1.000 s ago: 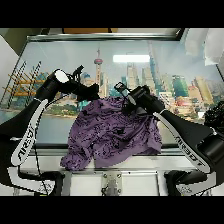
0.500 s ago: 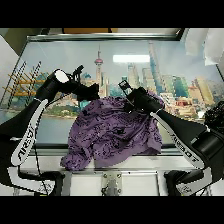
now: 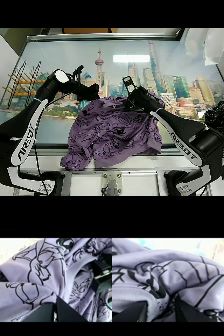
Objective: Fold the clothes and pants, and hang the long-sleeved shirts on hangers.
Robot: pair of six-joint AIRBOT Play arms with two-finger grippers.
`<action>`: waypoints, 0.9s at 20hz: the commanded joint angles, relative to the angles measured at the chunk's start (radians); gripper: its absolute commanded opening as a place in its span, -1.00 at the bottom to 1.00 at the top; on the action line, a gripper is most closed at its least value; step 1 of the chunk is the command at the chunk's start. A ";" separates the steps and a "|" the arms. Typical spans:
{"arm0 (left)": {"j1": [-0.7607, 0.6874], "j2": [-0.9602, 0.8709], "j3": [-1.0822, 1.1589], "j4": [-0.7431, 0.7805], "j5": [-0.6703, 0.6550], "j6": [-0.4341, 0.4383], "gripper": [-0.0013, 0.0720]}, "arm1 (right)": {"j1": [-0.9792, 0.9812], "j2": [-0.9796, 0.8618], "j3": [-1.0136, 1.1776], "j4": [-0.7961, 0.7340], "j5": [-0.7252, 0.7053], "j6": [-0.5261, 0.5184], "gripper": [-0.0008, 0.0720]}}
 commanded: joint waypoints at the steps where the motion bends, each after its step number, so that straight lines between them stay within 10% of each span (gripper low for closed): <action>1: 0.001 0.000 0.001 0.001 0.000 0.000 -0.91 | -0.030 -0.017 0.001 -0.009 -0.001 0.025 -0.01; 6: 0.000 0.000 0.001 0.000 0.008 0.000 -0.91 | -0.014 -0.041 0.001 0.035 -0.004 0.025 0.26; 7: 0.000 0.000 0.001 0.000 0.008 0.000 -0.91 | -0.013 -0.040 0.002 0.032 -0.022 0.025 0.20; 10: 0.016 0.007 0.002 0.000 0.003 0.000 -0.91 | -0.024 -0.018 0.030 0.007 0.019 0.023 -0.92; 18: 0.035 0.285 -0.132 0.155 -0.280 0.024 -0.91 | -0.044 0.411 0.036 0.351 0.541 -0.266 -0.93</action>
